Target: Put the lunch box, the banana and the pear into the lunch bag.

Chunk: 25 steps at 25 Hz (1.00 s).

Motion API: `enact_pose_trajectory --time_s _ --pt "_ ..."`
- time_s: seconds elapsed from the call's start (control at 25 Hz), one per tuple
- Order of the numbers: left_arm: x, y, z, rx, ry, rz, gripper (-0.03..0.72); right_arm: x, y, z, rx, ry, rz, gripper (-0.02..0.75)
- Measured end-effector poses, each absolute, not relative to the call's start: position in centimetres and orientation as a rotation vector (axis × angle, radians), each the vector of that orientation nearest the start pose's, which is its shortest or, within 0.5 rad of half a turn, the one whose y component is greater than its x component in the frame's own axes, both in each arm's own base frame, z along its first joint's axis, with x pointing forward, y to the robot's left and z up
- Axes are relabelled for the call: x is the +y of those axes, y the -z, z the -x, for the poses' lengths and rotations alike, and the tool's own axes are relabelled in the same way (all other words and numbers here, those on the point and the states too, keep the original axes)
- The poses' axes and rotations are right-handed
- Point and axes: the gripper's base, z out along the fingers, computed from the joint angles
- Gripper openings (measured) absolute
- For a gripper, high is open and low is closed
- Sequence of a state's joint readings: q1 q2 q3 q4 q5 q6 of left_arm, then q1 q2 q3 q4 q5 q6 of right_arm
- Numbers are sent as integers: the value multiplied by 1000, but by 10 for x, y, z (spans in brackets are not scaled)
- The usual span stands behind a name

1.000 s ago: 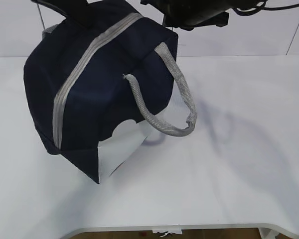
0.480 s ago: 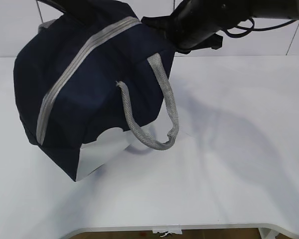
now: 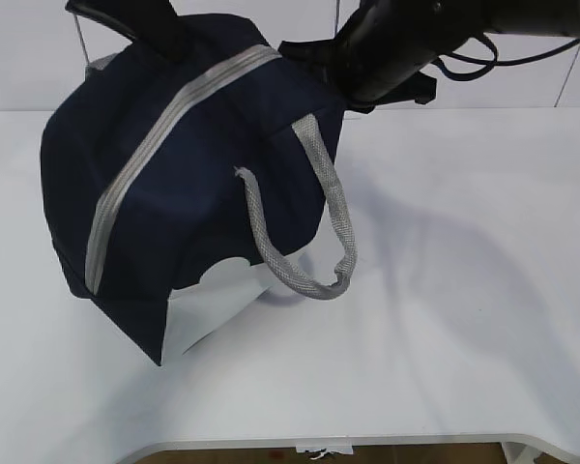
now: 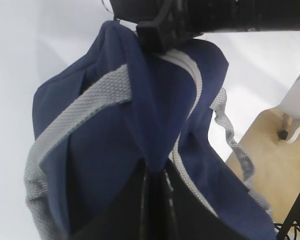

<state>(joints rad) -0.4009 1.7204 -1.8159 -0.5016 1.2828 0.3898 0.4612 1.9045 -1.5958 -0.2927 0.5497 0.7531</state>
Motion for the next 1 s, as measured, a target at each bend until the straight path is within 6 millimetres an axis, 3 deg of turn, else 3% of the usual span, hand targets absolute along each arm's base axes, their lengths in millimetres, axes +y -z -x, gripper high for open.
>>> enact_pose_trajectory --time_s 0.76,0.88,1.0 --pt "-193 -352 -344 2502 722 -958 -6 186 -280 -402 2357 -320 -140 13" --pt "-193 -349 -346 2509 723 -959 -6 186 -280 -402 2357 -320 -140 70" --pt "-194 -349 -346 2510 723 -957 -6 186 -280 -402 2357 -320 -140 176"
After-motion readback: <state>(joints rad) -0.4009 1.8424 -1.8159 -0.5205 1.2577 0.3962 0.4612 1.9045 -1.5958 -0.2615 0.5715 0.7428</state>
